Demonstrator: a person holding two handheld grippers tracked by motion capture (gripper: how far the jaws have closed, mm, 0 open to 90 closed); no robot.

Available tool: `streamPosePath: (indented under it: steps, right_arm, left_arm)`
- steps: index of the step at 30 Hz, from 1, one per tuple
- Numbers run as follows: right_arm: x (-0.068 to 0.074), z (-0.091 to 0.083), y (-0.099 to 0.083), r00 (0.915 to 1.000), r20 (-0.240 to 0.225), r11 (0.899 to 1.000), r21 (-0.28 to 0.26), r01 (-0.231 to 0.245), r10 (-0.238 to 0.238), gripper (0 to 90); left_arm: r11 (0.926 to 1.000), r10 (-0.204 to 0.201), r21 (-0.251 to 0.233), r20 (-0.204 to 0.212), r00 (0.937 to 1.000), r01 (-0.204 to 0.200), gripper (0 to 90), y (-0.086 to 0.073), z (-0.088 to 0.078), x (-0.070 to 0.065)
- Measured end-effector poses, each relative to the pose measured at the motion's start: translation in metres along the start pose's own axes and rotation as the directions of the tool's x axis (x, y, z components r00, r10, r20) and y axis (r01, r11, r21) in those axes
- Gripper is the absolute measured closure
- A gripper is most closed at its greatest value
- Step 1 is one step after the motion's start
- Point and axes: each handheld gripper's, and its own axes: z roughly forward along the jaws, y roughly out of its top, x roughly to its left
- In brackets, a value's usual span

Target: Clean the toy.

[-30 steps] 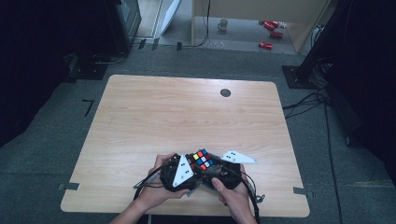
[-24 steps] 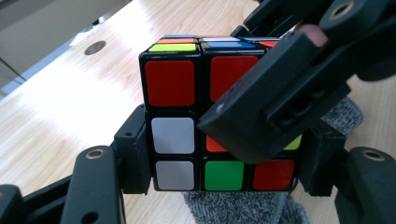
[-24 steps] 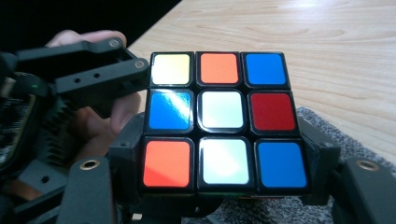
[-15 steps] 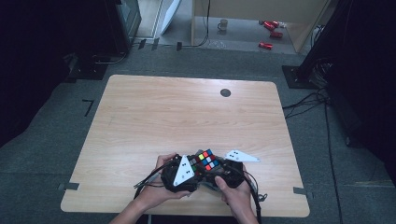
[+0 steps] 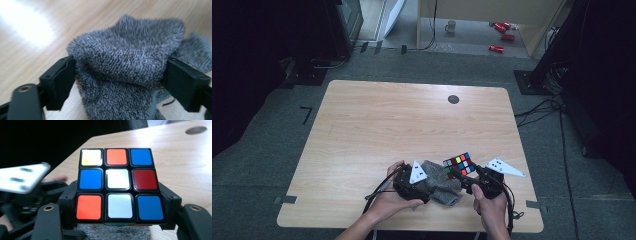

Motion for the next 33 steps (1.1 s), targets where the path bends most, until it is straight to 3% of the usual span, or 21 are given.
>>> streamPosePath:
  steps: [3, 5, 8, 10, 12, 13, 15, 17, 18, 21, 23, 25, 28, 29, 30, 32, 33]
  right_arm:
    - [0.0, -0.002, 0.0, 0.9988, -0.035, 0.999, -0.016, 0.034, -0.035, 34.4]
    - [-0.001, -0.003, -0.001, 0.9974, -0.051, 0.999, -0.015, 0.05, -0.051, 34.4]
    - [0.0, 0.0, -0.004, 0.994, -0.069, 0.996, -0.004, 0.085, -0.085, 34.4]
    - [0.002, 0.002, -0.006, 0.9904, -0.08, 0.994, 0.005, 0.113, -0.112, 34.4]
    - [0.004, 0.005, -0.008, 0.9859, -0.099, 0.991, 0.014, 0.137, -0.135, 34.4]
    - [0.005, 0.006, -0.009, 0.9838, -0.108, 0.989, 0.019, 0.146, -0.143, 34.4]
    - [0.008, 0.009, -0.011, 0.9779, -0.129, 0.985, 0.029, 0.169, -0.164, 34.4]
    - [0.011, 0.013, -0.013, 0.9701, -0.153, 0.98, 0.038, 0.196, -0.188, 34.4]
    - [0.014, 0.015, -0.015, 0.9648, -0.168, 0.976, 0.041, 0.212, -0.203, 34.4]
    - [0.023, 0.02, -0.018, 0.9449, -0.212, 0.963, 0.046, 0.264, -0.249, 34.4]
    - [0.031, 0.023, -0.021, 0.933, -0.23, 0.954, 0.051, 0.295, -0.277, 34.4]
    - [0.037, 0.026, -0.022, 0.9232, -0.233, 0.943, 0.063, 0.328, -0.305, 34.4]
    - [0.042, 0.029, -0.025, 0.9121, -0.229, 0.925, 0.094, 0.369, -0.34, 34.4]
    - [0.043, 0.031, -0.026, 0.9111, -0.217, 0.919, 0.106, 0.379, -0.351, 34.4]
    - [0.044, 0.032, -0.027, 0.9113, -0.205, 0.916, 0.112, 0.385, -0.357, 34.4]
    - [0.045, 0.033, -0.027, 0.9109, -0.191, 0.913, 0.116, 0.391, -0.366, 34.4]
    - [0.046, 0.033, -0.027, 0.908, -0.177, 0.908, 0.115, 0.402, -0.38, 34.4]
  left_arm:
    - [0.9997, 0.007, 0.024, 0.018, 0.9998, -0.008, 34.4, -0.002, 0.007, -0.003]
    - [0.9999, 0.012, 0.007, 0.024, 0.9996, -0.012, 53.4, -0.004, 0.007, -0.002]
    - [0.9996, -0.013, -0.025, 0.041, 0.9991, 0.014, 74.3, -0.006, 0.002, 0.007]
    - [0.9969, -0.048, -0.059, 0.056, 0.9972, 0.052, 79.0, -0.008, -0.005, 0.018]
    - [0.9889, -0.089, -0.113, 0.066, 0.9938, 0.096, 80.3, -0.011, -0.017, 0.032]
    - [0.9804, -0.115, -0.15, 0.09, 0.9893, 0.127, 80.7, -0.011, -0.024, 0.039]
    - [0.9541, -0.14, -0.241, 0.168, 0.9759, 0.178, 80.9, -0.013, -0.04, 0.052]
    - [0.9312, -0.122, -0.31, 0.23, 0.9655, 0.191, 80.8, -0.013, -0.053, 0.058]
    - [0.9247, -0.104, -0.33, 0.258, 0.9605, 0.189, 80.7, -0.013, -0.058, 0.059]
    - [0.8968, -0.069, -0.382, 0.376, 0.9241, 0.223, 80.9, -0.013, -0.067, 0.06]
    - [0.8876, -0.069, -0.388, 0.423, 0.9035, 0.249, 81.1, -0.013, -0.068, 0.059]
    - [0.8799, -0.056, -0.397, 0.457, 0.8876, 0.261, 81.2, -0.013, -0.069, 0.056]
    - [0.8625, -0.028, -0.426, 0.498, 0.8665, 0.273, 81.2, -0.011, -0.074, 0.053]
    - [0.8609, -0.019, -0.431, 0.504, 0.8633, 0.271, 81.2, -0.01, -0.076, 0.052]
    - [0.8648, -0.014, -0.431, 0.492, 0.8705, 0.257, 81.2, -0.009, -0.077, 0.051]
    - [0.8734, -0.021, -0.418, 0.482, 0.8757, 0.251, 81.2, -0.009, -0.075, 0.052]
    - [0.8808, -0.027, -0.406, 0.47, 0.8821, 0.244, 81.2, -0.011, -0.073, 0.054]
